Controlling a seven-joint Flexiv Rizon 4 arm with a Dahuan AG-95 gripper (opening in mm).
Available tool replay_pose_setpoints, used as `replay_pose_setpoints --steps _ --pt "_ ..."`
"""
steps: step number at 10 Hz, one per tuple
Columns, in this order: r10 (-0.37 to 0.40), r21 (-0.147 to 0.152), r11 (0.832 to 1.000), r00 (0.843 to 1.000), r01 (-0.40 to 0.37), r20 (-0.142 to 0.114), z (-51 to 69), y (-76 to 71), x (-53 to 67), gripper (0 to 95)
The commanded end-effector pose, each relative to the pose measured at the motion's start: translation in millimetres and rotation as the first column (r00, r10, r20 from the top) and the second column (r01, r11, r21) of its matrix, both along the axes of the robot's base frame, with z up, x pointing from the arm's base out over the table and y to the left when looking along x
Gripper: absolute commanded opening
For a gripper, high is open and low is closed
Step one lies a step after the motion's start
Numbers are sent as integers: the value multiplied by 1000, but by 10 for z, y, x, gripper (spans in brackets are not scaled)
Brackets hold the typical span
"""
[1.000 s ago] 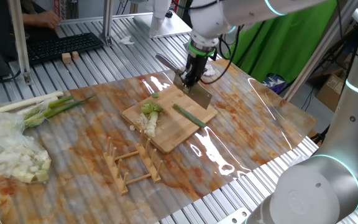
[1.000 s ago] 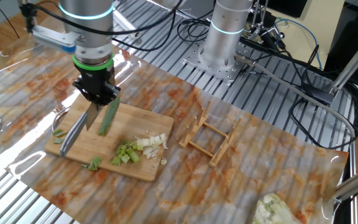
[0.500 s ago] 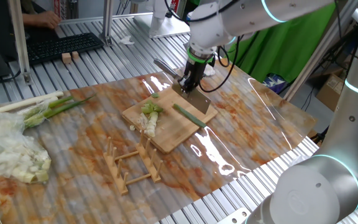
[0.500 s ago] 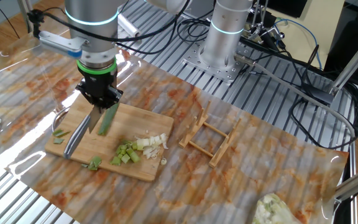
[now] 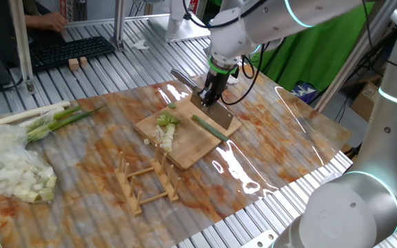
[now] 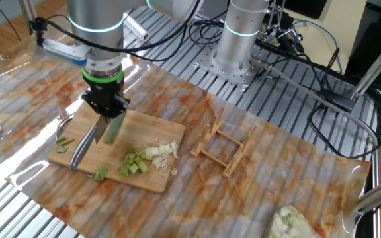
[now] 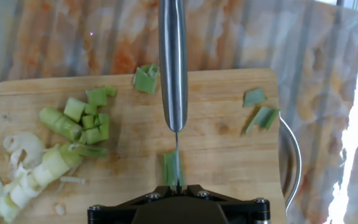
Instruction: Chop the scallions
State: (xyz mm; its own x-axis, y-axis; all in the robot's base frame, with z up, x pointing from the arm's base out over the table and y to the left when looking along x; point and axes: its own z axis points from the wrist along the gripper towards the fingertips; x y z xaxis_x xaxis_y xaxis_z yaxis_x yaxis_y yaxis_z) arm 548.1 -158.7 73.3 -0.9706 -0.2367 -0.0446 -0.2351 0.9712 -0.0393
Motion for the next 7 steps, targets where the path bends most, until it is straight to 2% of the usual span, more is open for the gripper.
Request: replay_pose_setpoints --steps 1,5,6,7 --pt "-2 2 1000 1000 2 -1 -9 5 -24 0" --pt "-6 -3 1000 1000 6 4 -29 -8 -17 0" --pt "-46 -3 999 999 46 4 -30 -9 -16 0" --pt "-127 -7 992 992 127 2 -31 -12 -12 0"
